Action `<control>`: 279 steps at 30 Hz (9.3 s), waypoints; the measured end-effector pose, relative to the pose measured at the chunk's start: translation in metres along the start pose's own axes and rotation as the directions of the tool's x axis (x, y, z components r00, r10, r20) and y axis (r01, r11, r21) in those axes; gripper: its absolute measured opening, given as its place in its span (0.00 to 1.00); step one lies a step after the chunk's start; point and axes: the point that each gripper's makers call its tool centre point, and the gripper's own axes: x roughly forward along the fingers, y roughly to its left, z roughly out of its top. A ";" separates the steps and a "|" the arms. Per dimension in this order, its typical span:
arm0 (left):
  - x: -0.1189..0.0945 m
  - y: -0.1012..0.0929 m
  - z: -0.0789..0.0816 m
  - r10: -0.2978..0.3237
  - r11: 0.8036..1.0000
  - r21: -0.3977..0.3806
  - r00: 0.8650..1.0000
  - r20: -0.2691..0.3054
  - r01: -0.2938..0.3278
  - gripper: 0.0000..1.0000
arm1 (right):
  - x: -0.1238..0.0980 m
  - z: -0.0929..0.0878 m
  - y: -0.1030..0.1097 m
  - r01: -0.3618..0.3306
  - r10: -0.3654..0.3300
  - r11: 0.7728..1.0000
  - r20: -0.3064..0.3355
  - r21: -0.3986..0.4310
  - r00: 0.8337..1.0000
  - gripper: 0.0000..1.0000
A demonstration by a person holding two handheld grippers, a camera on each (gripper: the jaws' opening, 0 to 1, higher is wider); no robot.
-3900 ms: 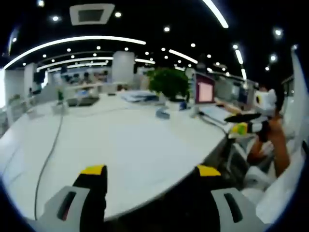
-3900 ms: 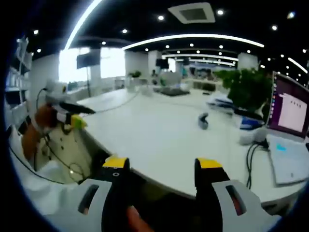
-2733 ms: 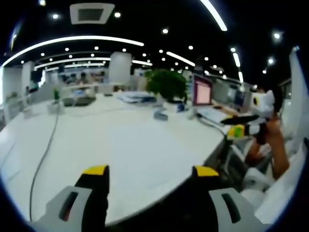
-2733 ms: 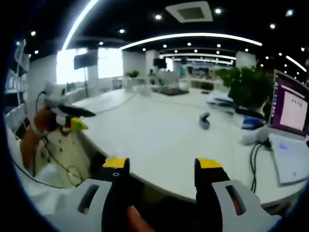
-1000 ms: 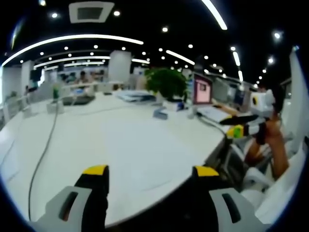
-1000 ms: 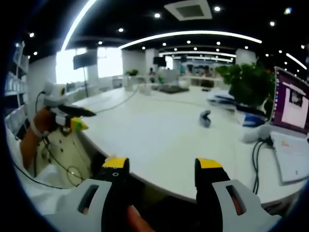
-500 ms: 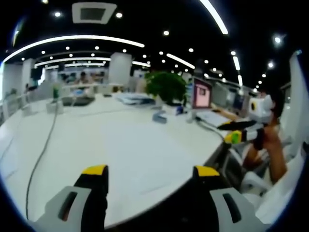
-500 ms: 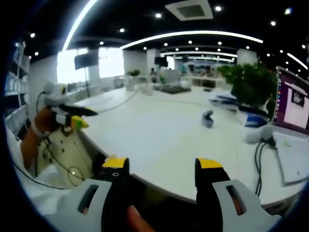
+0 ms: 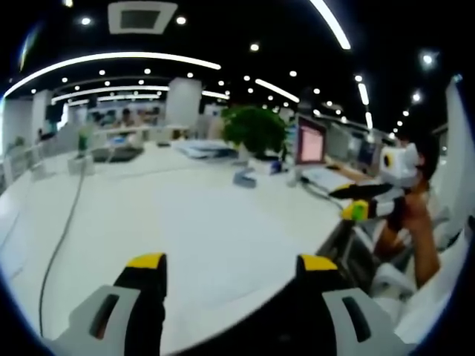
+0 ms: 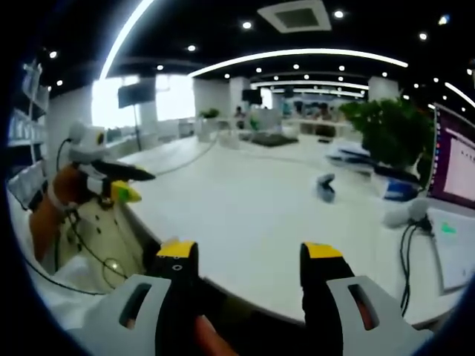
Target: Pick up the paper insert the paper into the punch align the paper edges press the punch to punch holes
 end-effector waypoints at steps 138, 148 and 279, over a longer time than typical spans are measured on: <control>0.140 0.044 -0.016 -0.171 0.969 0.184 0.985 0.013 0.166 0.71 | 0.169 -0.015 -0.030 0.120 -0.113 0.992 -0.205 0.024 0.972 0.65; 0.142 0.045 -0.016 -0.173 0.968 0.186 0.985 0.012 0.168 0.69 | 0.173 -0.017 -0.032 0.154 -0.144 0.988 -0.221 0.026 0.965 0.62; 0.063 -0.002 -0.004 -0.244 0.626 -0.712 0.947 0.209 0.319 0.77 | 0.194 0.059 -0.028 -0.348 0.150 0.295 0.317 0.890 0.937 0.04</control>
